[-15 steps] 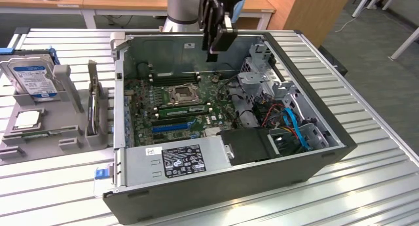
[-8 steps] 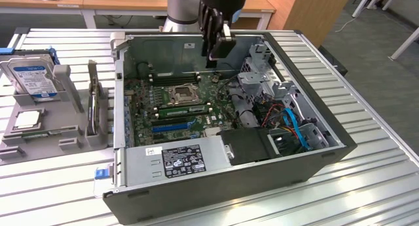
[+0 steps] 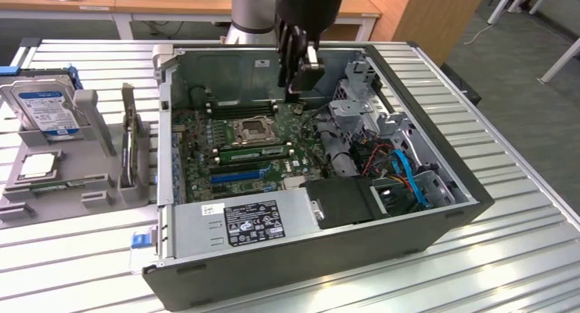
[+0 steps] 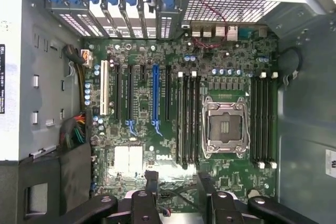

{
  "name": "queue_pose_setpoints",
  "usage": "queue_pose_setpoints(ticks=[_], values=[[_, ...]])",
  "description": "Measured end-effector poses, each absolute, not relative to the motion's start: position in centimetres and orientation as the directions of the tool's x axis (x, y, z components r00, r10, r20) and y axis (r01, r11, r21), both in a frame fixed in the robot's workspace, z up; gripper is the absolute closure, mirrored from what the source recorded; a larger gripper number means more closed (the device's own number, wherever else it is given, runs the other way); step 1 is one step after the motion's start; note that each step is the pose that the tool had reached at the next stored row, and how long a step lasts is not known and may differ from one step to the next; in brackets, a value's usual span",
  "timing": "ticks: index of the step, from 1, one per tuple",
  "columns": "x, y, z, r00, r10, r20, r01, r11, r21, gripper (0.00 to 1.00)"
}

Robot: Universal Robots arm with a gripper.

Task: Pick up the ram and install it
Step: 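Insert the ram into the slot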

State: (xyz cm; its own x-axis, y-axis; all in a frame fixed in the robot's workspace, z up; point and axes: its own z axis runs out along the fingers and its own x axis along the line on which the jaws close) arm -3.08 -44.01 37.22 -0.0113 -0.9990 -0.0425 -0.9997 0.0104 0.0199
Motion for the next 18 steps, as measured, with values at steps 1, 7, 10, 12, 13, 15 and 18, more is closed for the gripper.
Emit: queue_pose_setpoints(ticks=[1, 7, 10, 12, 13, 15, 18], values=[[-3.1, -44.1, 37.0, -0.011, -0.999, -0.042, -1.000, 0.010, 0.020, 0.58], [-3.1, -44.4, 35.9, -0.011, -0.999, -0.043, -1.000, 0.010, 0.020, 0.58], [-3.1, -44.5, 35.4, -0.011, -0.999, -0.042, -1.000, 0.010, 0.020, 0.58], [-3.1, -44.7, 35.0, -0.011, -0.999, -0.043, -1.000, 0.010, 0.020, 0.58], [-3.1, -44.7, 34.8, -0.011, -0.999, -0.043, -1.000, 0.010, 0.020, 0.58], [-3.1, -44.8, 34.6, -0.011, -0.999, -0.043, -1.000, 0.011, 0.020, 0.58], [-3.1, -44.8, 34.6, -0.011, -0.999, -0.043, -1.000, 0.010, 0.020, 0.58]])
